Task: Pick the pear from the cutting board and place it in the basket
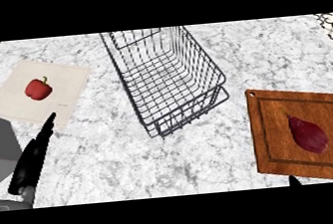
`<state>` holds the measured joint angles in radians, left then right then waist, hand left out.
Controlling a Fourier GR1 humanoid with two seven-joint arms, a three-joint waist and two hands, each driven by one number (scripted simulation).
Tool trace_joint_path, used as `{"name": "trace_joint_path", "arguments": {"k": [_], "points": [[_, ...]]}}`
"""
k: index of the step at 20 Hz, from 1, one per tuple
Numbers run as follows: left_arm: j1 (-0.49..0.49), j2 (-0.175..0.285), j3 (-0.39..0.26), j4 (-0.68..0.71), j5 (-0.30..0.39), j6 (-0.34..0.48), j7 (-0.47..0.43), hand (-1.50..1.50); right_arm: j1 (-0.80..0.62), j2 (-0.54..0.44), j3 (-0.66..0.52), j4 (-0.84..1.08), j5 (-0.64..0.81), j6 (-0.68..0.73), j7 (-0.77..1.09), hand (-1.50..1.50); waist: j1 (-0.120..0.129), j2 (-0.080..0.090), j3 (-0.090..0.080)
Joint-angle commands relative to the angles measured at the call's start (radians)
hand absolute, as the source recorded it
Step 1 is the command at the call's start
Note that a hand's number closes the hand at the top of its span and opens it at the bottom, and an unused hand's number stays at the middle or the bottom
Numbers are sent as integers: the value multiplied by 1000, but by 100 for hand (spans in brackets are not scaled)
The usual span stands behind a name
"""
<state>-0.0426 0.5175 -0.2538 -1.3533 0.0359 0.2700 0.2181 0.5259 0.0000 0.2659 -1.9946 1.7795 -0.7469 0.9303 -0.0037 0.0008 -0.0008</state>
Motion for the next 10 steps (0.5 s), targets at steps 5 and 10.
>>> {"name": "trace_joint_path", "arguments": {"k": [5, 10], "points": [[11, -32, 70, 11, -27, -64, -18, 0, -154, 0, -21, 103, 65, 54, 113, -150, 2, -1, 1], [-32, -91, 61, 26, -107, -50, 27, 0, -188, 0, -59, 126, 14, 59, 70, -150, 1, -1, 1]]}}
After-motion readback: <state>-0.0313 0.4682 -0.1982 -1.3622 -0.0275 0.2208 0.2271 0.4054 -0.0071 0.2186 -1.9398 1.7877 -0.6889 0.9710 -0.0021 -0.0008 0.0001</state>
